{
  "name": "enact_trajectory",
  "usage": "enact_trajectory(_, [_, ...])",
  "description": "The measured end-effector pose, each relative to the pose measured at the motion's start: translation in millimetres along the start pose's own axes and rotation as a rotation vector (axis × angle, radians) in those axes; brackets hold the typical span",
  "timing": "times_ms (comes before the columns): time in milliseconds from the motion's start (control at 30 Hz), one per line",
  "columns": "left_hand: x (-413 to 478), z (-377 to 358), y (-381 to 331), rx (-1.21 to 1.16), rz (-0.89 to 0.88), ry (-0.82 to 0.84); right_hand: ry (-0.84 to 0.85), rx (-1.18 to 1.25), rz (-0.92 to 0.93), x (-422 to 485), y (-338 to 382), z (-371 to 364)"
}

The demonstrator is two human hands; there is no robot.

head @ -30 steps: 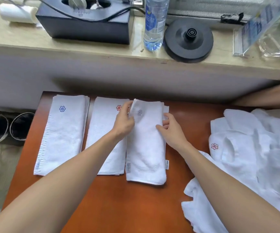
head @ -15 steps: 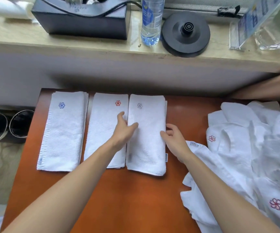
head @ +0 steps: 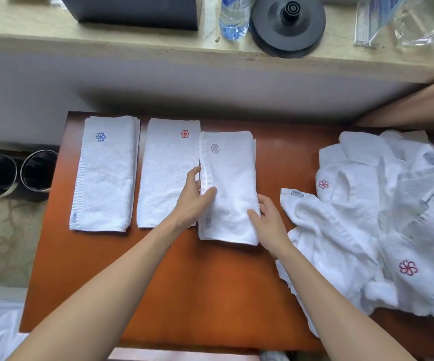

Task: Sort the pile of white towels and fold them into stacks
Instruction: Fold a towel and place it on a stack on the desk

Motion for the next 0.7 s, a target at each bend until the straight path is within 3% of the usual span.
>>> enact_trajectory(167, [-34.8,-7.8,37.4,0.072,0.09,-0.031,0.045,-0.028,-0.066,-16.2,-13.3,-10.0])
enact_trajectory(367, [-67.5,-7.5,74.0,0.258,0.118,-0.142,0.147,-0.147,0.098,-34.0,3.6,-18.6])
enact_trajectory(700, [-59.6,-6.4,69.7,0.205,0.192,-0.328,0.172,-0.21,0.112,-45.1,-6.8,-19.2])
Point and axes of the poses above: each hand's wrist, its own x-axis towards the middle knuckle, its own z-axis out of the back of the hand, y = z × x, the point moved 7 cm from there along x, towards the middle knuckle, and after that the axes turned 5 degrees about -x, right-handed, at the moved point
